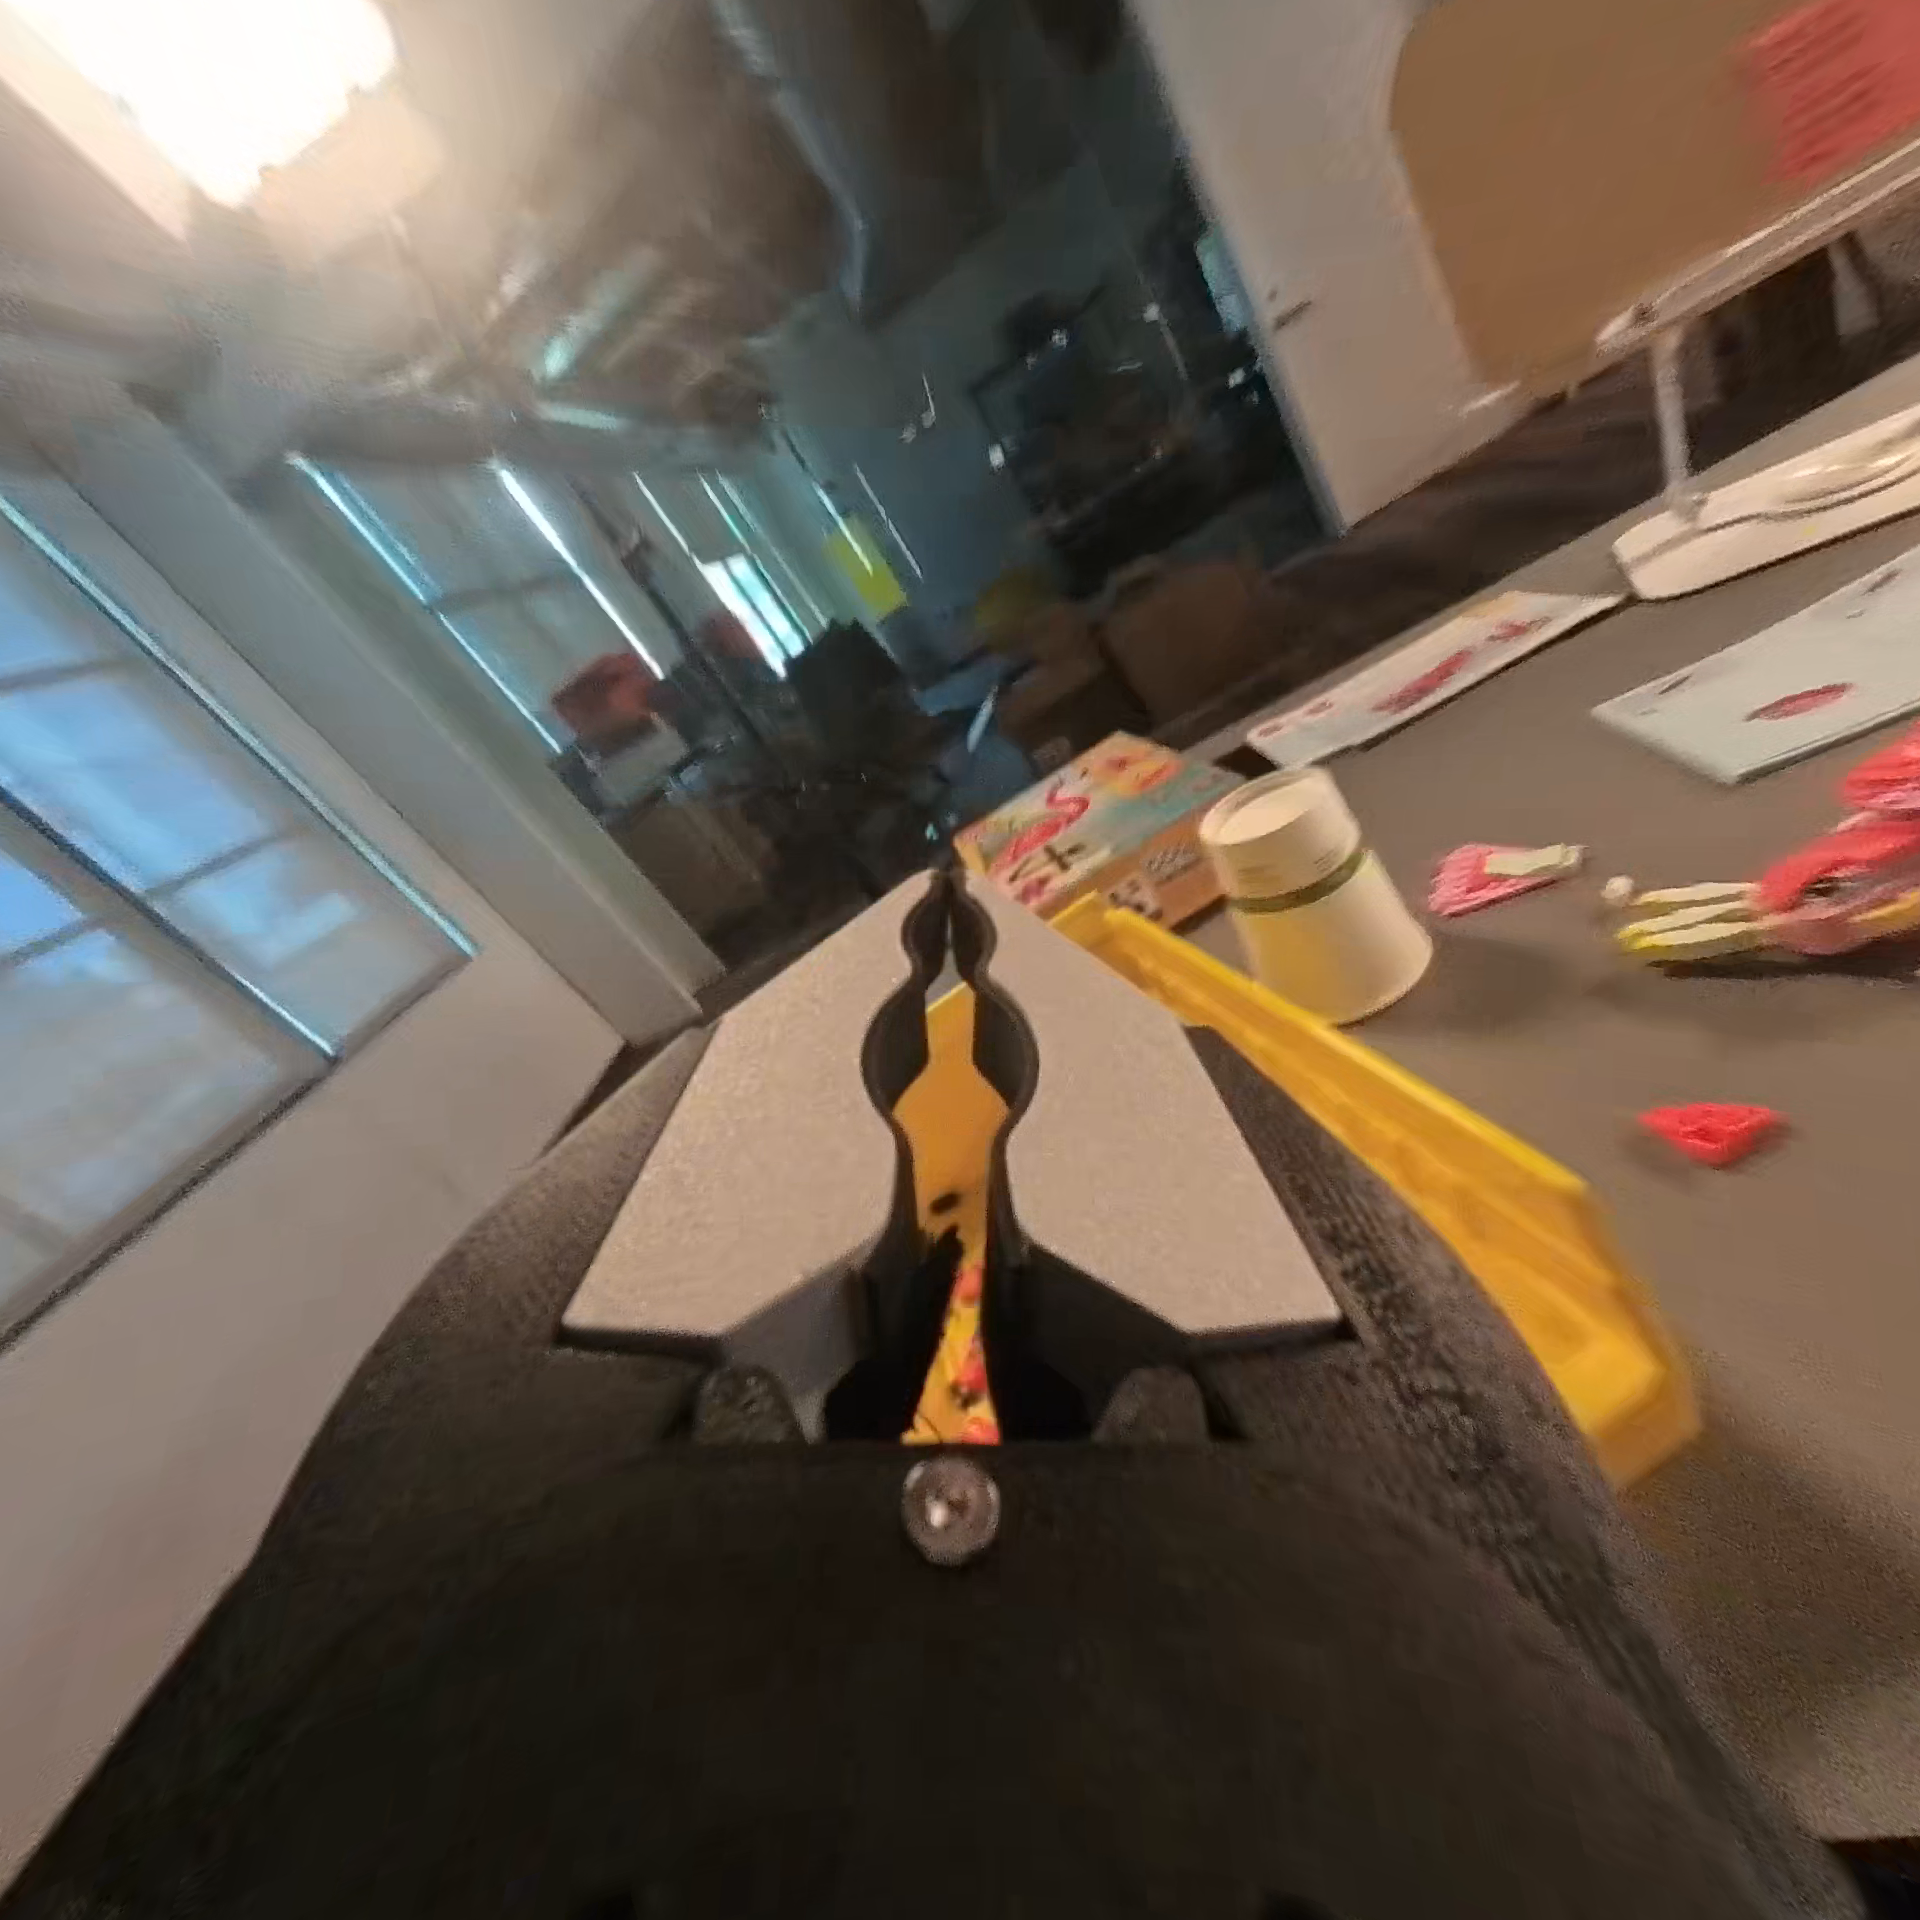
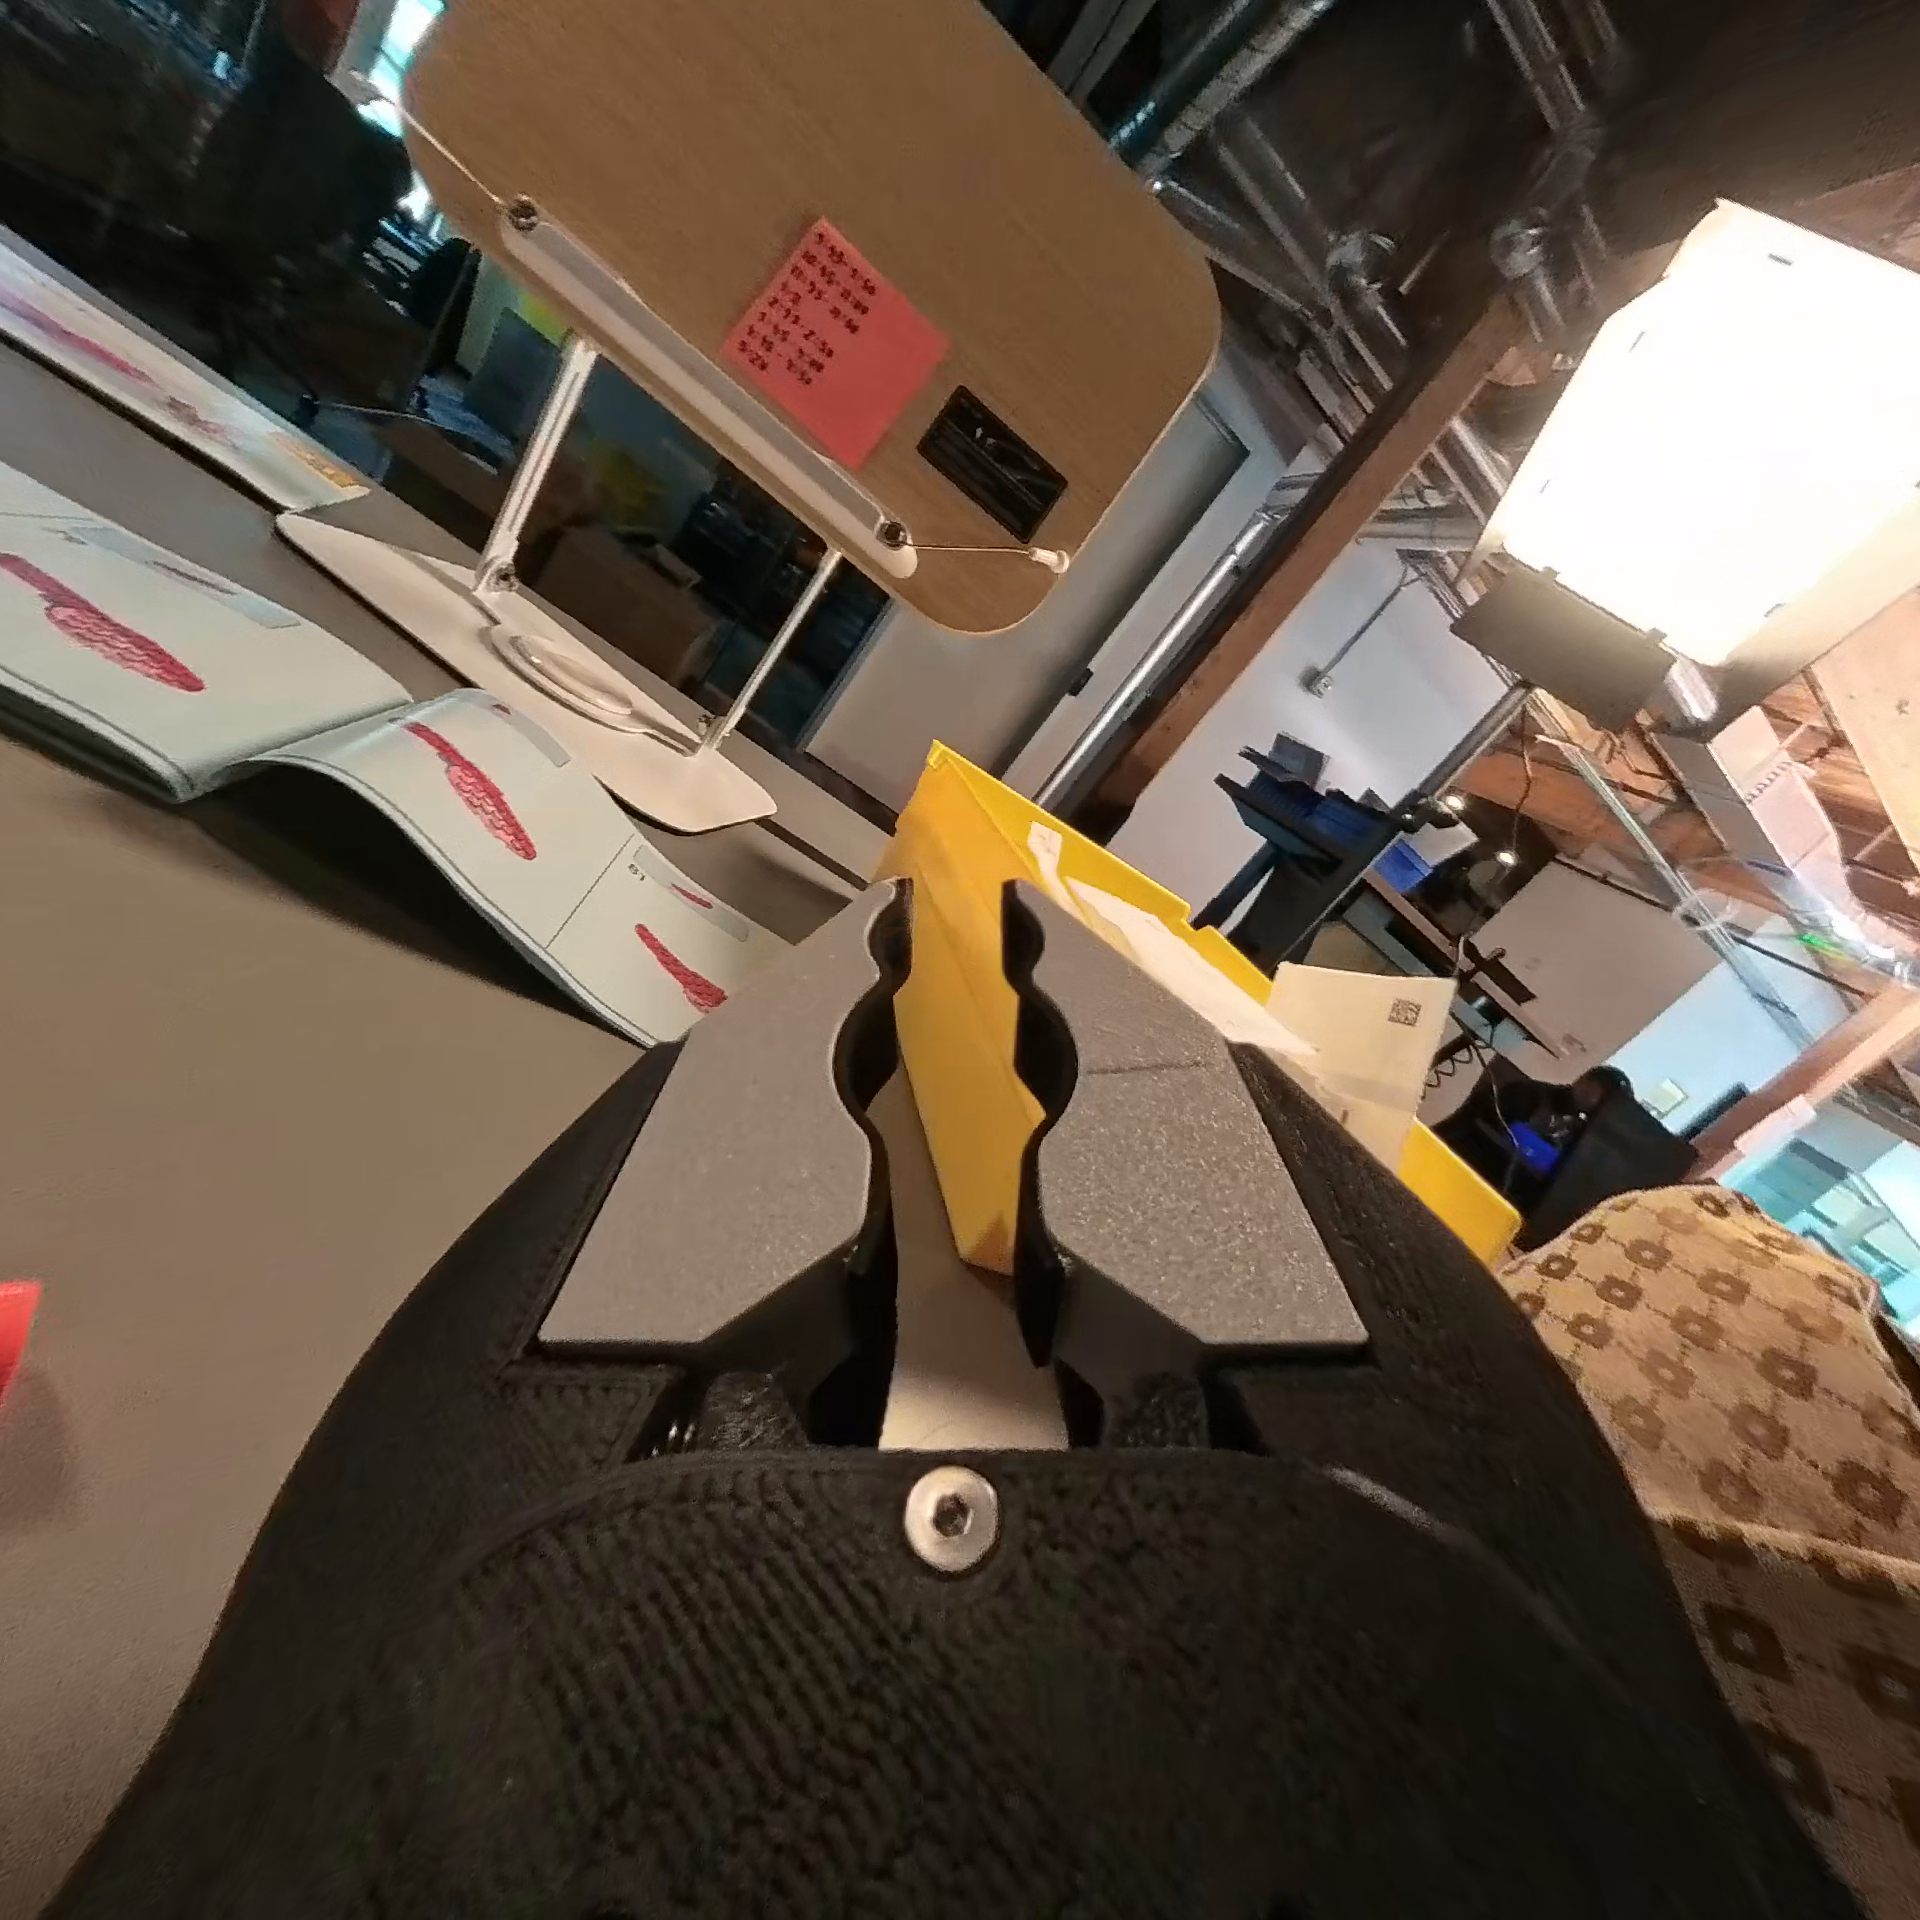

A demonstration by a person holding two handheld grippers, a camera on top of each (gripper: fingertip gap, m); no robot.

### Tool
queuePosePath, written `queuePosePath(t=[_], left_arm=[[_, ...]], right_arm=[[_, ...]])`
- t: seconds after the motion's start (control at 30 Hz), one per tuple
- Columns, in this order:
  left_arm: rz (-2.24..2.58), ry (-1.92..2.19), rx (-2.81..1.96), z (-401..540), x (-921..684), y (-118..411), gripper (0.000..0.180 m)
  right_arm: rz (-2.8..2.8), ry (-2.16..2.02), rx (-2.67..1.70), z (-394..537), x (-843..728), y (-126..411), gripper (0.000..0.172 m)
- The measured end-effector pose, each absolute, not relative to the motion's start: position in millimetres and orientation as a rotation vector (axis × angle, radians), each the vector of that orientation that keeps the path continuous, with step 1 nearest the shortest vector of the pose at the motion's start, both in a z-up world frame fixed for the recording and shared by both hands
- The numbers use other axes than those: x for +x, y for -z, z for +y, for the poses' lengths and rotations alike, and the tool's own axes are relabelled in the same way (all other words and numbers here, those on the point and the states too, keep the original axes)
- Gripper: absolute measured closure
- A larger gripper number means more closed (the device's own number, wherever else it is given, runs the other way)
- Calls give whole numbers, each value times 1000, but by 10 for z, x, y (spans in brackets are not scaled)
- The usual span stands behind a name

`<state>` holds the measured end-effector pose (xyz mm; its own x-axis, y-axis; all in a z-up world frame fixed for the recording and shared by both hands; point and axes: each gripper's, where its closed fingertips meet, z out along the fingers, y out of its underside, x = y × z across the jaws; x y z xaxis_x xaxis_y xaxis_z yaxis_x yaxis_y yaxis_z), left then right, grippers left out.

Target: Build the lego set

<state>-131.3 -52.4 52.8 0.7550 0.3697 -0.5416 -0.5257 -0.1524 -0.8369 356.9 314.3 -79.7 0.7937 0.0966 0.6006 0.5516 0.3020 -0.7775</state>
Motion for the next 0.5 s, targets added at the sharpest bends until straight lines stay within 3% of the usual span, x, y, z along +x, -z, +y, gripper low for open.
queuePosePath(t=[0.07, 0.17, 0.33, 0.5], left_arm=[[81, -717, -1722, -361, -1714, -406, 180], [159, -571, -2178, -44, -2100, 239, 180], [133, -243, -2740, 30, -2270, 1095, 165], [571, -195, -2875, -8, -2267, 1508, 151]], right_arm=[[-597, 321, -1254, 3151, 3603, 791, 156], [-599, 310, -1258, 3150, 3598, 797, 156], [-633, 313, -1262, 3154, 3555, 832, 157], [-655, 302, -1267, 3158, 3521, 859, 158]])
